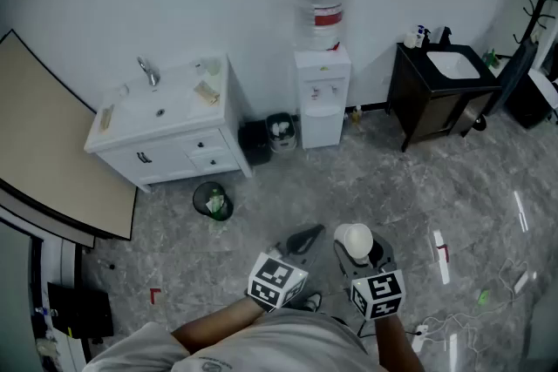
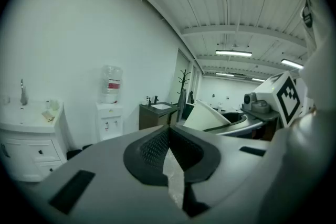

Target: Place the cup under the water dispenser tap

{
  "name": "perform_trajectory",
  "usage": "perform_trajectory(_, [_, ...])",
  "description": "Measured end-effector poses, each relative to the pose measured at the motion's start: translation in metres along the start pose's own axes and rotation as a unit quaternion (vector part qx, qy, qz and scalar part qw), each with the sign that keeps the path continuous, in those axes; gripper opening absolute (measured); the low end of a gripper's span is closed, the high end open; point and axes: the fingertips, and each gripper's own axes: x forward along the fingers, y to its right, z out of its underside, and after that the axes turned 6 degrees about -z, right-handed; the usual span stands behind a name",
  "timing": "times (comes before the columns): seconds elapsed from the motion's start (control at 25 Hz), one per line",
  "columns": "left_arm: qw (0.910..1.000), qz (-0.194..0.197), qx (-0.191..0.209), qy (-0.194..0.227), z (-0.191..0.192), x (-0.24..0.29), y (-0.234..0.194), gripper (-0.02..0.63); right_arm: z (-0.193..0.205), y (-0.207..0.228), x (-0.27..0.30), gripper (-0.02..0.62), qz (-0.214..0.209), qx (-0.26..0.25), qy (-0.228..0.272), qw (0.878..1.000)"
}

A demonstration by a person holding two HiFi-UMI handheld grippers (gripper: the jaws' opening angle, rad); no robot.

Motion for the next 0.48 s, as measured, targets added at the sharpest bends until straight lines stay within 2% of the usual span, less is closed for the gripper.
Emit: perform_trajectory(0.48, [1.0,-0.004,0.001,-0.003,0.0016,0.0037,0.0038,0.005,-0.0046,0.0036,-0.0024,0.269,-0.011,0.005,0.007,1.0])
